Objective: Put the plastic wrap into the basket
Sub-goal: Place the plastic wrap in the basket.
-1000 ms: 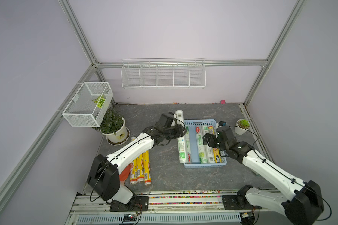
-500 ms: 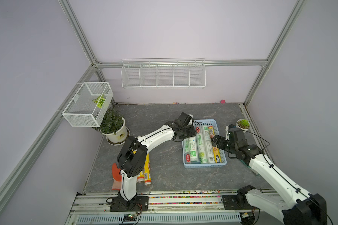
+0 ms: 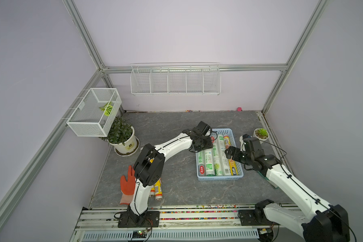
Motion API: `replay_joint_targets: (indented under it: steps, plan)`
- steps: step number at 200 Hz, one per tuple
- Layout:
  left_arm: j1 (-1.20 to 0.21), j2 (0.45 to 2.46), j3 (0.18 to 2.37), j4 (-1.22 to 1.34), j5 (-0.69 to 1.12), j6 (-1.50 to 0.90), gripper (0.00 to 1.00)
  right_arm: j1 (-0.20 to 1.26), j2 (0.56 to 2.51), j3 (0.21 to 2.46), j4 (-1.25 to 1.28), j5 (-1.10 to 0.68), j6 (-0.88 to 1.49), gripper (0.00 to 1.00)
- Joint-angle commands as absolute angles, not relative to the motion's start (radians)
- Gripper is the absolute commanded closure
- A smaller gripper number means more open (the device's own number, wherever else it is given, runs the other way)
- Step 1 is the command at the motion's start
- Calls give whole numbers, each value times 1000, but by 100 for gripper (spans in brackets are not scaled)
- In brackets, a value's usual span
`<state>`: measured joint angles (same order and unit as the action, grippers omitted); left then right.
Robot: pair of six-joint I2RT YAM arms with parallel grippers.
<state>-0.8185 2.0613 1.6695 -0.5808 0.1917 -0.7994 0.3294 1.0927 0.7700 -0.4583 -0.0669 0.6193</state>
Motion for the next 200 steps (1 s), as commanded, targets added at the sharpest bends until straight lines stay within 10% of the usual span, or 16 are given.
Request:
replay_joint_targets:
  steps: [1, 200]
  plan:
    - [-824, 2088, 1723, -606, 210, -799, 90, 323, 1118, 767, -450, -140, 591, 3]
    - [-856, 2247, 1904, -792, 135, -767, 52, 323, 1146, 764, -425, -191, 600, 2]
